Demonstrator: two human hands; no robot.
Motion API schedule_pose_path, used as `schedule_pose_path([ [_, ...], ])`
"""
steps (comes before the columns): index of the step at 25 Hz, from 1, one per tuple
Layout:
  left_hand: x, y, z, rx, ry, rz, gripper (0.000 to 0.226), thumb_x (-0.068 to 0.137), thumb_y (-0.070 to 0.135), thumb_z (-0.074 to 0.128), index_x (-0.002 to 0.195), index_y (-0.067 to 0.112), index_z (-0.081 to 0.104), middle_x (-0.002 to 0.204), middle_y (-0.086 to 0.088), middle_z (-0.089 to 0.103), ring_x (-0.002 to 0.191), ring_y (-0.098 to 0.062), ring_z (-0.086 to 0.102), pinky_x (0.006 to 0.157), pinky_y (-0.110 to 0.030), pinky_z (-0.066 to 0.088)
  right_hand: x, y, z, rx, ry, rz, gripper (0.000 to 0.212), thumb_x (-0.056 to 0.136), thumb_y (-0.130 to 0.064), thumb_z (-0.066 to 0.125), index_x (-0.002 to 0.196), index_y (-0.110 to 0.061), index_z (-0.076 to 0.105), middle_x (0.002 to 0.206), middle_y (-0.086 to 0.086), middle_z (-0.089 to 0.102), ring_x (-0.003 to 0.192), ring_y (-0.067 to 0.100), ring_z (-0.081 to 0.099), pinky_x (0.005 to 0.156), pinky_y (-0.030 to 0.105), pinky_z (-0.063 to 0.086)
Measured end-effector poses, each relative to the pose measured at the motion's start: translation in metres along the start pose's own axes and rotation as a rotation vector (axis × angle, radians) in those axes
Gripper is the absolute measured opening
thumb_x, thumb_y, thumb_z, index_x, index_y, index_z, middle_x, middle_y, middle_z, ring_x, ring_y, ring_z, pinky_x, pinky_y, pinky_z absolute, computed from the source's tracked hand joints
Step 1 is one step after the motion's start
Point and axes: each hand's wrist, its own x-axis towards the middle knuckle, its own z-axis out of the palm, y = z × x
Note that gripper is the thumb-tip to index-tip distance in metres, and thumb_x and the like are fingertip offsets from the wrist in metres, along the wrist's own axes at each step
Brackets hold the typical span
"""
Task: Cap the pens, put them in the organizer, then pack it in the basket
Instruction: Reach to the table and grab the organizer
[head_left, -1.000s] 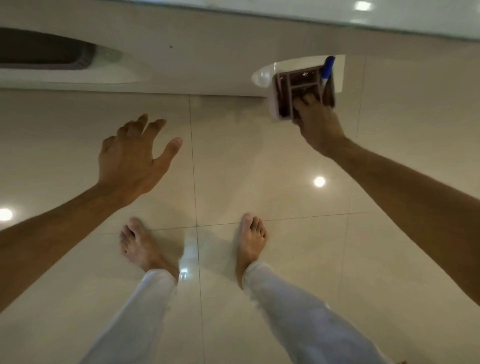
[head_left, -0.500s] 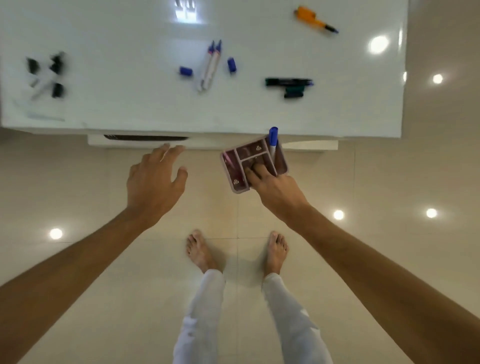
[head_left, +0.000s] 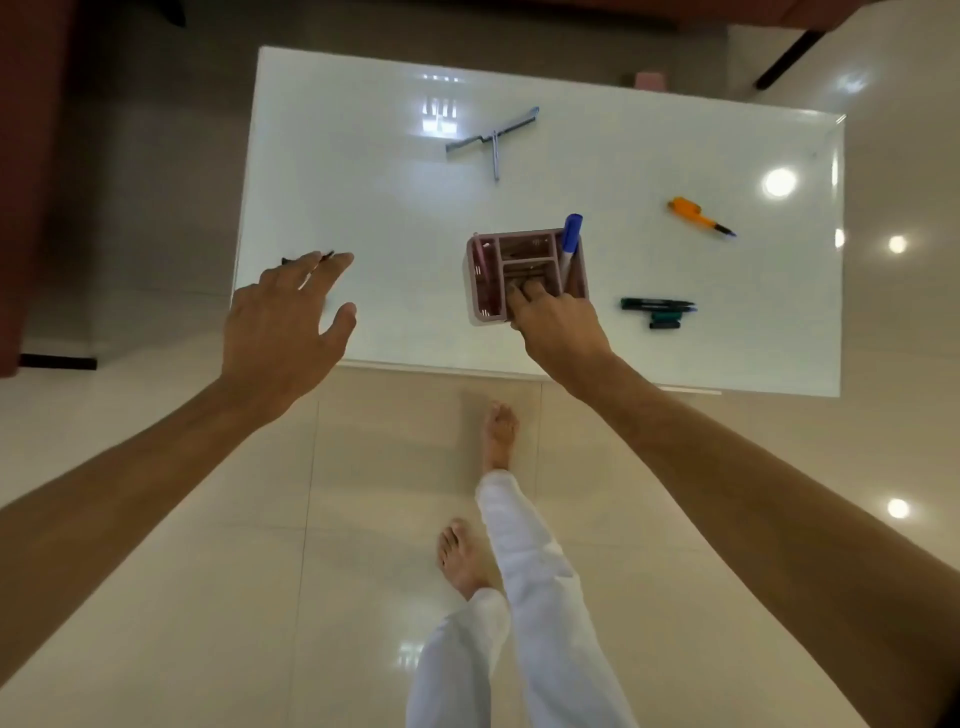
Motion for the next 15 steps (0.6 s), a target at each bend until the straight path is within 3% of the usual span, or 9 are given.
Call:
schedule_pose_path([
  [5,0.073,-0.047,-0.009,-0.072,0.058,0.014,0.055,0.105,0.036,0.058,0.157,0.028,0.043,0.146,-0.006,0.064,0.128,-0.033,0.063,0.106,-0.056,0.052,0.130,-0.022,-0.006,-0.025,0.023,-0.066,0.037,0.098,-0.003,0.059,0.135,-0.008,0.056,0.118,0.011,0.069,0.089,0.028,0.073,0.064,0.036,0.049],
  [8,0.120,-0.086,-0.003,-0.056,0.069,-0.029,0.058,0.106,0.036,0.056,0.160,0.029,0.037,0.151,-0.009,0.059,0.134,-0.036,0.057,0.111,-0.058,0.047,0.189,-0.038,0.002,-0.007,0.001,-0.062,0.037,0.097,-0.002,0.059,0.134,-0.008,0.057,0.116,0.010,0.070,0.092,0.029,0.073,0.064,0.034,0.045],
  [12,0.160,-0.123,0.013,-0.052,0.019,-0.041,0.059,0.106,0.040,0.053,0.161,0.033,0.033,0.156,-0.009,0.053,0.141,-0.034,0.051,0.116,-0.056,0.042,0.220,-0.051,0.024,0.047,-0.062,-0.053,0.037,0.097,-0.004,0.063,0.133,-0.008,0.058,0.111,0.010,0.072,0.088,0.028,0.073,0.066,0.036,0.054],
  [15,0.167,-0.138,0.027,-0.033,-0.043,-0.042,0.059,0.106,0.040,0.053,0.161,0.033,0.034,0.157,-0.010,0.053,0.143,-0.034,0.050,0.115,-0.056,0.043,0.219,-0.055,0.030,0.056,-0.085,-0.061,0.040,0.100,-0.014,0.064,0.138,-0.009,0.055,0.118,0.009,0.071,0.089,0.026,0.073,0.072,0.039,0.061],
])
